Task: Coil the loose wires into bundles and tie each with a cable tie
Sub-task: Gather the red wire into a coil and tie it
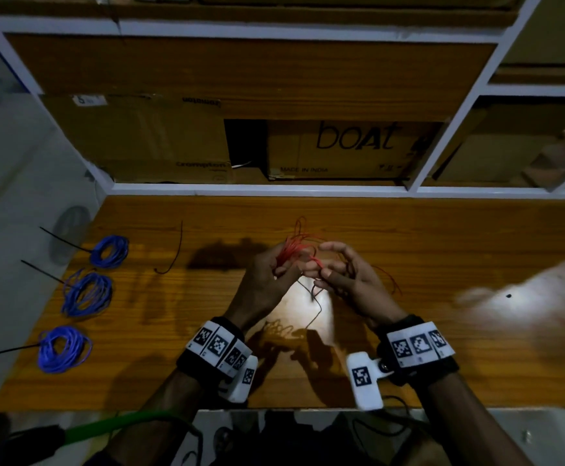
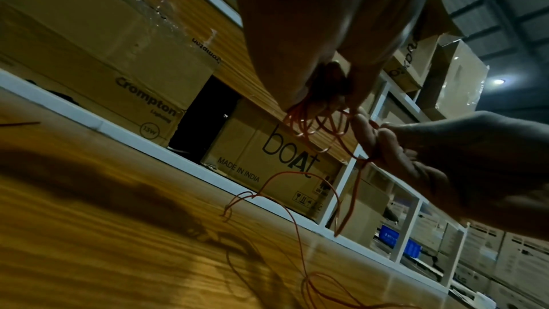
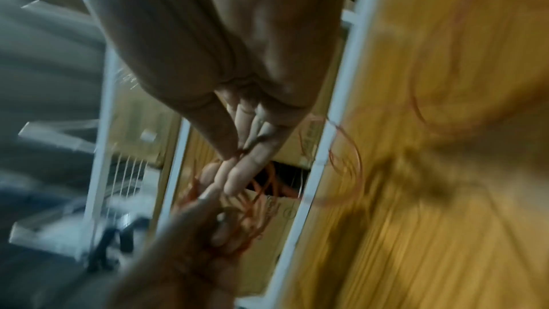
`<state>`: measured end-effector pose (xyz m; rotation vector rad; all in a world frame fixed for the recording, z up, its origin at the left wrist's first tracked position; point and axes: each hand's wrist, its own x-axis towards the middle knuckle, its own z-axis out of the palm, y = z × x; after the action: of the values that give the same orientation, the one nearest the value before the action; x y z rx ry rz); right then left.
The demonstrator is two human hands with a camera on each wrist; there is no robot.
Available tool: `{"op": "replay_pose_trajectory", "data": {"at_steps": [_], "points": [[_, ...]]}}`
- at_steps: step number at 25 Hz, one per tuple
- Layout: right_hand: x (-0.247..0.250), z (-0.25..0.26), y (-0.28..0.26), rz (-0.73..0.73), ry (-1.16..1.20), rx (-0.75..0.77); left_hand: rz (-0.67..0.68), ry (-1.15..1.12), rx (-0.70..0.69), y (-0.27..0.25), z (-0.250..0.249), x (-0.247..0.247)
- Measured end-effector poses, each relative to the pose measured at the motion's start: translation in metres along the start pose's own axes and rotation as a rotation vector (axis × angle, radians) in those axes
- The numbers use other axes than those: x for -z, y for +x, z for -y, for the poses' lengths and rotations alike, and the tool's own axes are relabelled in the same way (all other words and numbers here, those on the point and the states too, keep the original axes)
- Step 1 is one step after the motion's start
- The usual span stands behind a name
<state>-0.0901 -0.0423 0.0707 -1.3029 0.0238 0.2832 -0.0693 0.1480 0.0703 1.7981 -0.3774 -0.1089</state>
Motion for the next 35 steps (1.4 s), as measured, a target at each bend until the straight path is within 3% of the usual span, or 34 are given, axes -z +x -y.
{"op": "replay_pose_trajectory", "data": {"at_steps": [4, 9, 13, 17, 22, 27, 30, 33, 35], "points": [[-0.008, 0.003, -0.001, -0.081, -0.346, 0.17, -0.089, 0.085, -0.063, -0.004, 0.0, -0.002], [-0.016, 0.005, -0.001, -0.232, -0.551, 0.29, -0.185, 0.006, 0.006, -0.002, 0.002, -0.001], [-0.015, 0.001, -0.001, -0.224, -0.862, 0.427, -0.189, 0.094, -0.072, 0.0, 0.006, 0.002], [-0.011, -0.004, 0.002, -0.229, -0.909, 0.461, -0.141, 0.244, -0.166, 0.004, 0.003, 0.001], [0.006, -0.015, 0.012, 0.003, -0.881, 0.411, -0.207, 0.249, -0.117, 0.006, 0.008, -0.008], [-0.002, -0.028, 0.015, -0.237, -0.978, 0.554, -0.261, 0.174, -0.071, 0.01, 0.005, -0.013], [-0.008, -0.025, 0.014, -0.338, -0.767, 0.47, -0.314, 0.085, 0.027, 0.013, 0.007, -0.011], [0.0, -0.022, 0.013, -0.198, -0.507, 0.227, -0.329, 0.012, 0.116, 0.015, 0.014, -0.002], [0.009, -0.026, 0.01, -0.098, -0.64, 0.184, -0.34, 0.005, 0.132, 0.015, 0.015, 0.001]]}}
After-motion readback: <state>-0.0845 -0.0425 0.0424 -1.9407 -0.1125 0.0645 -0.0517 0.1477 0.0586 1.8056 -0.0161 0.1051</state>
